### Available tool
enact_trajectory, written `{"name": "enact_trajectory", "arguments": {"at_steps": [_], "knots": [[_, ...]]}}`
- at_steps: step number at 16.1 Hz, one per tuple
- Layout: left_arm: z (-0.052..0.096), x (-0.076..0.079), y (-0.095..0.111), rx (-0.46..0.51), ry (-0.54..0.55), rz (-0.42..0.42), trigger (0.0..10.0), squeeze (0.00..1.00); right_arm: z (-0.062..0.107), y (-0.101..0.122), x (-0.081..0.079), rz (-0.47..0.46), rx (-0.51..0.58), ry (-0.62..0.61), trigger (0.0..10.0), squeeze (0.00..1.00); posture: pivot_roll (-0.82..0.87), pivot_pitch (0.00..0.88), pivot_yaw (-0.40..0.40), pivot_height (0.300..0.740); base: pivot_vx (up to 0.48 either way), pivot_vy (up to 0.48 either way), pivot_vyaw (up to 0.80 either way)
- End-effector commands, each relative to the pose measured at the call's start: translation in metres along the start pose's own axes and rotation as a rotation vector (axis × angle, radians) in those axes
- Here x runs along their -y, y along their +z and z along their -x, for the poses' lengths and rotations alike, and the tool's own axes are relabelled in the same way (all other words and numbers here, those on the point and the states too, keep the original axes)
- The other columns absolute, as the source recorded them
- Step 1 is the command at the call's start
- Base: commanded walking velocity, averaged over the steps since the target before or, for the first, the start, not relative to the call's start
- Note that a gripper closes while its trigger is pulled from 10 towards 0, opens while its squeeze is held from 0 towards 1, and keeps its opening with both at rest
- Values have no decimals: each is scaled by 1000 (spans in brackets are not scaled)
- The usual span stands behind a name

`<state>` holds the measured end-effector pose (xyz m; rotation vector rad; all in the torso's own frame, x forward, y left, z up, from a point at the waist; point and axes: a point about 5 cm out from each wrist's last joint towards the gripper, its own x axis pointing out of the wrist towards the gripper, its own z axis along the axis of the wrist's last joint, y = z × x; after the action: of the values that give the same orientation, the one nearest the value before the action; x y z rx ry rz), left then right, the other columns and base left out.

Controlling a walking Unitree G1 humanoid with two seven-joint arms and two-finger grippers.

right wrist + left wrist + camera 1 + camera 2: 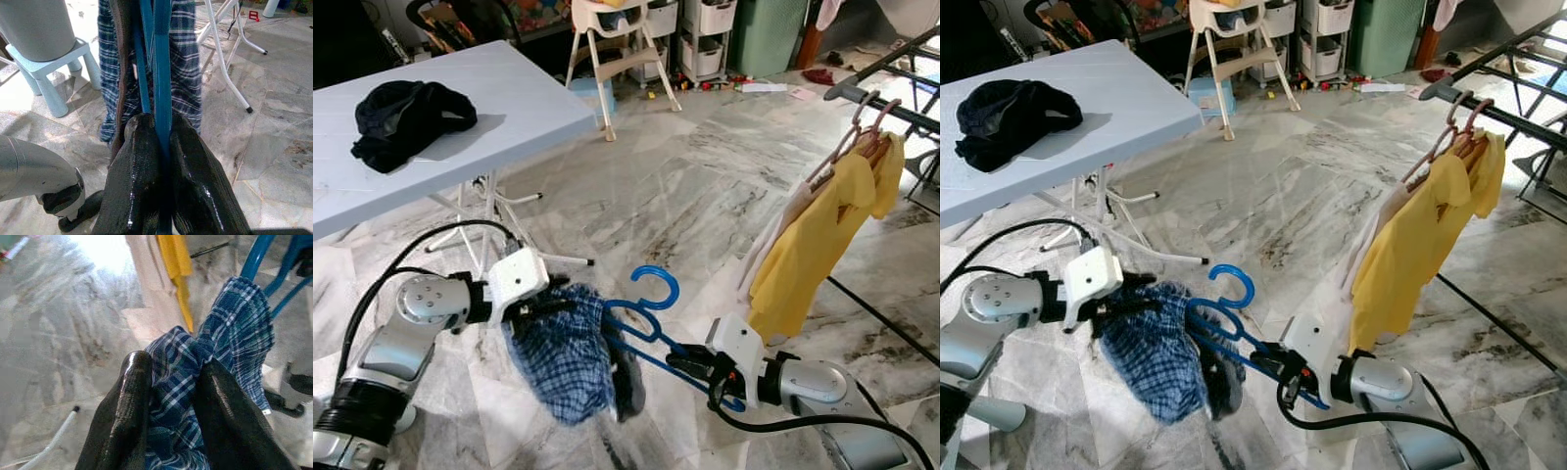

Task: Hang hanger

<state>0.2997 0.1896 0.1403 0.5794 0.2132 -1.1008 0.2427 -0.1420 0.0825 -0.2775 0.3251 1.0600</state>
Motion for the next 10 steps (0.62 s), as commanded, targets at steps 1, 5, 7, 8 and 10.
{"name": "enact_trajectory", "arguments": {"at_steps": [1,5,7,8,10], "knots": [[2,1,4,33,-15,11,0,0,-6,11,-6,32,47,48,10000,0,-113,78,60,740,0,0,0],[-2,0,4,65,-29,25,0,0,-6,12,-6,36,44,58,10000,0,-108,77,57,740,0,0,0],[-4,0,4,66,-27,30,0,0,-6,12,-5,38,44,59,10000,0,-110,76,57,740,0,0,0],[-4,0,4,70,-30,36,0,0,-6,12,-4,39,45,58,10000,0,-112,76,58,740,0,0,0],[-5,0,4,70,-36,34,0,0,-5,12,-3,42,42,57,10000,0,-112,74,57,740,0,0,0]]}}
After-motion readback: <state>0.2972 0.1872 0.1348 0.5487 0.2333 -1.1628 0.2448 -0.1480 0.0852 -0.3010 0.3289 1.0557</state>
